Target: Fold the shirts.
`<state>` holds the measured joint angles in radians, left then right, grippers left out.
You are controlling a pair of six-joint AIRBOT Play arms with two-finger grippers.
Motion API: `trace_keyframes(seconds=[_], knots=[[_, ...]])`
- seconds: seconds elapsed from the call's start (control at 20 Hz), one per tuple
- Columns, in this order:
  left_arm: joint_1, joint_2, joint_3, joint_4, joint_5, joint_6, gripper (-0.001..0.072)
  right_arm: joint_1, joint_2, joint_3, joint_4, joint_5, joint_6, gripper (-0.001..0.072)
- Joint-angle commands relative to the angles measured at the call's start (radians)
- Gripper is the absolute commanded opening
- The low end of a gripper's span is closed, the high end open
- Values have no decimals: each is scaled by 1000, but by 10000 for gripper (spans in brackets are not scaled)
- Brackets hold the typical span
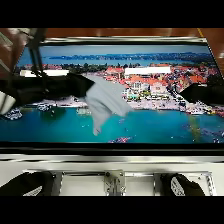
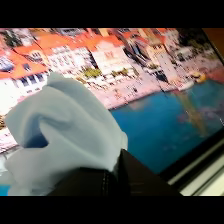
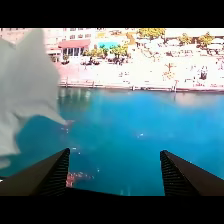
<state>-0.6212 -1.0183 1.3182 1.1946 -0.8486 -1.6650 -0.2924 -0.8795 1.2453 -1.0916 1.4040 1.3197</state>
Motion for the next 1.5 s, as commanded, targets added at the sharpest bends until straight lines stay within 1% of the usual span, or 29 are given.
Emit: trace_keyframes(seconds=[0.0, 0.1, 0.15, 0.2, 0.25, 0.3, 0.4, 0.45, 0.55, 0.6, 0.65, 0.7, 0.75, 0.8, 0.85, 0.95, 1.0, 1.05, 1.15, 1.25, 1.45], knots=[[-146, -68, -94, 2, 38, -53, 40, 1, 48, 5, -45, 160, 6, 687], [-151, -148, -181, 1, 79, -101, 41, 1, 47, -39, -43, 161, 24, 687], [-144, -187, -211, -3, 103, -142, 41, 1, 47, -77, -43, 152, 25, 687], [-131, -227, -222, -16, 108, -173, 72, 1, 47, -120, -43, 146, 25, 687], [-115, -253, -222, -58, 107, -173, 348, 1, 47, -174, -32, 139, 25, 687], [-92, -265, -220, -111, 109, -173, 720, 1, 47, -226, -16, 127, 25, 688], [-26, -247, -213, -145, 80, -138, 720, 1, 47, -315, -9, 71, 16, 688], [23, -226, -206, -145, 39, -113, 720, 1, 45, -342, -16, 47, 5, 688], [152, -169, -203, -145, -129, -15, 720, 0, 14, -359, -85, 27, -2, 688], [226, -143, -208, -144, -251, 47, 720, 0, -14, -359, -117, 24, -1, 688], [287, -119, -231, -145, -343, 87, 720, 0, -51, -359, -127, 19, -2, 688], [339, -89, -281, -145, -413, 113, 720, 0, -92, -359, -117, 14, -3, 688], [374, -56, -354, -145, -453, 126, 720, 0, -139, -359, -98, 14, -16, 688], [389, -27, -437, -148, -465, 127, 720, 0, -182, -359, -80, 22, -24, 688], [389, 0, -532, -180, -452, 124, 720, 0, -229, -359, -56, 30, -34, 688], [356, 22, -712, -365, -372, 134, 720, 0, -305, -359, -1, 46, -59, 688], [317, 22, -790, -473, -310, 148, 720, 1, -338, -359, 22, 45, -69, 688], [256, 20, -864, -585, -222, 179, 720, 1, -363, -358, 30, 38, -68, 688], [130, 19, -955, -718, -52, 191, 720, 1, -397, -359, 34, 35, -69, 688], [24, 0, -980, -787, 51, 190, 720, 1, -410, -359, 23, 20, -69, 688], [-90, -103, -972, -867, 161, 193, 718, 1, -420, -359, 13, -9, -69, 688]])
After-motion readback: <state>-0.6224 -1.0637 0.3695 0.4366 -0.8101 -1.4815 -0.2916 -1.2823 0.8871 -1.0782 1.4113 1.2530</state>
